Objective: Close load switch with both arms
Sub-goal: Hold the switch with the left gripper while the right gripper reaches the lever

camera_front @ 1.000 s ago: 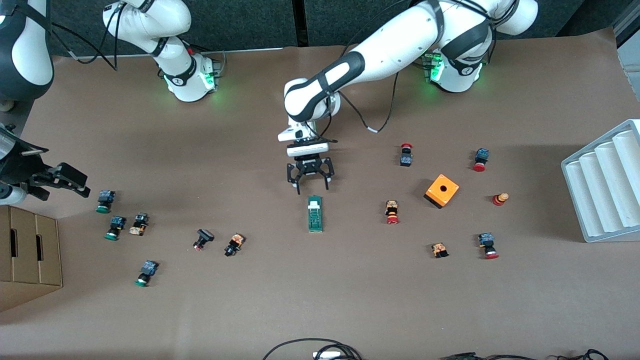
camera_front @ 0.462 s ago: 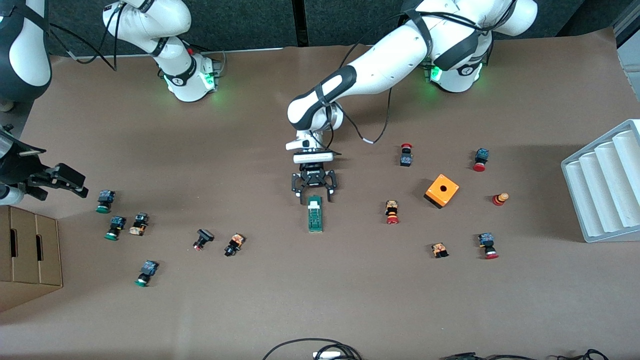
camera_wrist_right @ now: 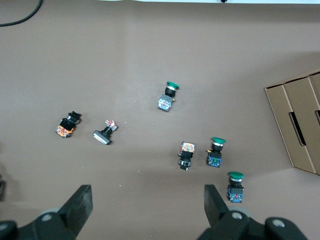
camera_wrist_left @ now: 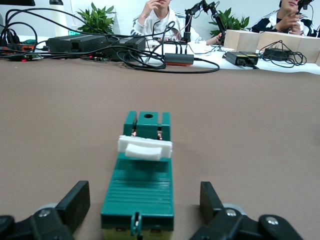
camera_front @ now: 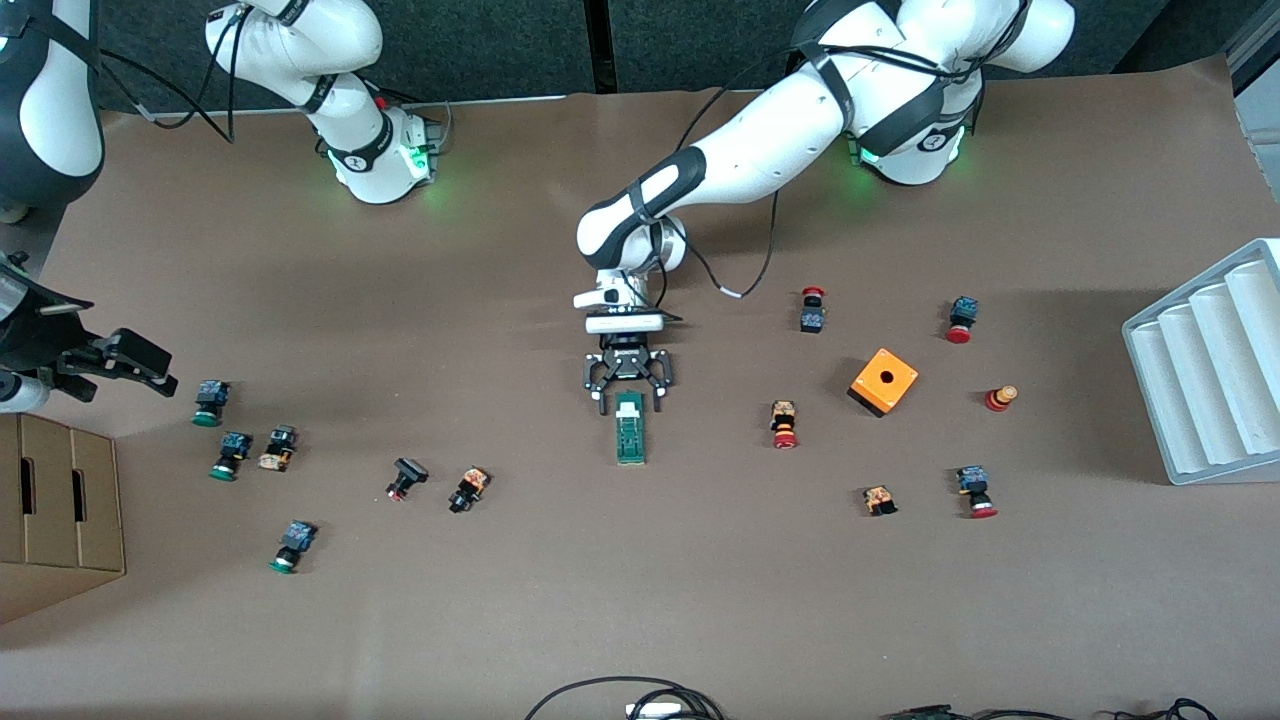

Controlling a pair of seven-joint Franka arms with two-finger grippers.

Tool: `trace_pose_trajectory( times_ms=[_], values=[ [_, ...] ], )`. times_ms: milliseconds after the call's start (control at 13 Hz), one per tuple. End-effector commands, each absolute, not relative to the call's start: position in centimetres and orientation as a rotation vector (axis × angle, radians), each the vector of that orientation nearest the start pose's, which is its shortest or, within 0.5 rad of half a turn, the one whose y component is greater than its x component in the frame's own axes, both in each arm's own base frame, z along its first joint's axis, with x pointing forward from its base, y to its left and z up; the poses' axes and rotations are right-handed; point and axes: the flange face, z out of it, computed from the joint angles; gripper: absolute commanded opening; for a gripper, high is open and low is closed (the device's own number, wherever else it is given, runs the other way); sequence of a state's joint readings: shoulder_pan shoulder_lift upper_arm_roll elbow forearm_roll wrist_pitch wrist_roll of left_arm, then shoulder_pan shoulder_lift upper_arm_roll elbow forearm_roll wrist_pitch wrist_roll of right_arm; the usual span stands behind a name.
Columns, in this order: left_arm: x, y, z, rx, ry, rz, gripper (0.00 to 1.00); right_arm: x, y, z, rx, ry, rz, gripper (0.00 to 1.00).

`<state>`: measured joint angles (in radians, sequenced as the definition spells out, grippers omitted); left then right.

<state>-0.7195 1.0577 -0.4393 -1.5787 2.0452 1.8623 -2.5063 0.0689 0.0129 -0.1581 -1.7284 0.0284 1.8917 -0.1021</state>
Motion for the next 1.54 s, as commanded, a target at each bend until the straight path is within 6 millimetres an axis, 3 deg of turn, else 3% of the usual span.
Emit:
trace_pose_trajectory(
  times_ms=[0,308,385,462,538,692,769,846,1231,1462],
  values=[
    [36.9,-56.6,4.0,-2.512,-0.071,-1.847,0.95,58.2,-4.7,57.2,-3.125,-0.008,-0.216,1.0],
    [36.9,-56.5,3.9,-2.473,-0.062,-1.879,0.83,58.1,-3.9,55.3,-3.129,-0.055,-0.087,1.0],
    [36.9,-56.4,4.1,-2.466,-0.075,-1.886,0.79,58.5,-3.6,54.6,-3.128,-0.136,-0.068,1.0],
    [37.0,-56.2,4.1,-2.442,-0.087,-1.895,0.76,58.7,-2.8,54.0,-3.121,-0.177,-0.055,1.0],
    [36.9,-56.0,4.1,-2.433,-0.089,-1.896,0.69,59.0,-0.2,53.7,-3.092,-0.199,-0.05,1.0],
    [37.1,-56.1,4.4,-2.428,-0.086,-1.9,0.57,59.3,1.3,53.0,-3.027,-0.037,-0.029,1.0],
    [37.1,-56.3,4.7,-2.429,-0.093,-1.904,0.56,59.5,2.4,52.4,-3.023,0.004,-0.017,1.0],
    [37.2,-56.3,4.7,-2.431,-0.095,-1.902,0.56,59.8,4.0,51.7,-3.014,0.085,0.001,1.0],
    [36.4,-56.8,4.7,-2.444,-0.122,-1.869,0.56,61.1,16.3,48.4,-2.978,0.519,0.065,1.0],
    [36.8,-57.2,5.4,-2.447,-0.162,-1.861,0.56,61.2,23.7,46.2,-2.931,0.77,0.059,1.0]
  ],
)
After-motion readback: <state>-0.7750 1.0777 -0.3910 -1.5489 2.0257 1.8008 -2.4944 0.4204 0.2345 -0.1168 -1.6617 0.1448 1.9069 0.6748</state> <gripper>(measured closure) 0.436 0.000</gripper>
